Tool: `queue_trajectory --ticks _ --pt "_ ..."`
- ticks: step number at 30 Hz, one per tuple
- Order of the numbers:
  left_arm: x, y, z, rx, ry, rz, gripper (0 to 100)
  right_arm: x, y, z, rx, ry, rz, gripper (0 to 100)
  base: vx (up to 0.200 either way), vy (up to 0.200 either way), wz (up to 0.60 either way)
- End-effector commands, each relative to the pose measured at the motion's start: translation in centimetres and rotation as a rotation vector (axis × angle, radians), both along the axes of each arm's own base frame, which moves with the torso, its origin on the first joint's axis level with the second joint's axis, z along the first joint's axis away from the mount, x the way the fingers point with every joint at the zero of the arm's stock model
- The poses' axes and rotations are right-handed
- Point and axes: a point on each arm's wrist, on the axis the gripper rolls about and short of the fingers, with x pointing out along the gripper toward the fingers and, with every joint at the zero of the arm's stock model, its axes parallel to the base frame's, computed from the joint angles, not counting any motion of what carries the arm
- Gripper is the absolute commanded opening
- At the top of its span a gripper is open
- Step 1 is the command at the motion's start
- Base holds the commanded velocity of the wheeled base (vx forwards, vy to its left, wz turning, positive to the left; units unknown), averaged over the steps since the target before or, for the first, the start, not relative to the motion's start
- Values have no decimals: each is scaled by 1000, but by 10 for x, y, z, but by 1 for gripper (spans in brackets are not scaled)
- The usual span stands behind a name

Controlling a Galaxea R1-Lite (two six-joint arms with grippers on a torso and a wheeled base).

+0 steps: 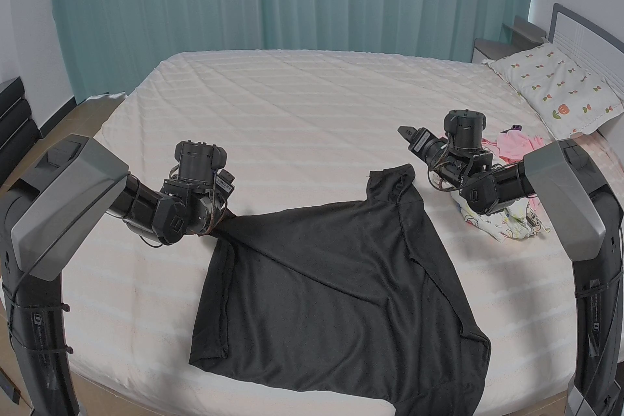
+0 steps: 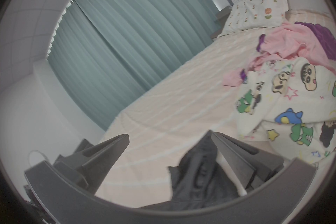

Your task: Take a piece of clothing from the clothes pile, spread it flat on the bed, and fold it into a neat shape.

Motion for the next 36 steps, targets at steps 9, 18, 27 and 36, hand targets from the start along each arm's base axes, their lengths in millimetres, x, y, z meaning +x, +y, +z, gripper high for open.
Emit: queue_trajectory --ticks 9,18,27,36 --pt "16 35 24 -13 -66 51 100 -24 -22 -31 -58 163 11 100 0 0 0" --pt "27 37 66 -39 -179 -21 100 -44 -9 -36 -77 202 59 100 0 0 0" --pt "34 32 52 49 -12 -100 100 -54 0 -46 -124 209 97 100 0 0 0" --pt "42 39 39 69 22 -110 100 -59 1 -50 -152 221 110 100 0 0 0"
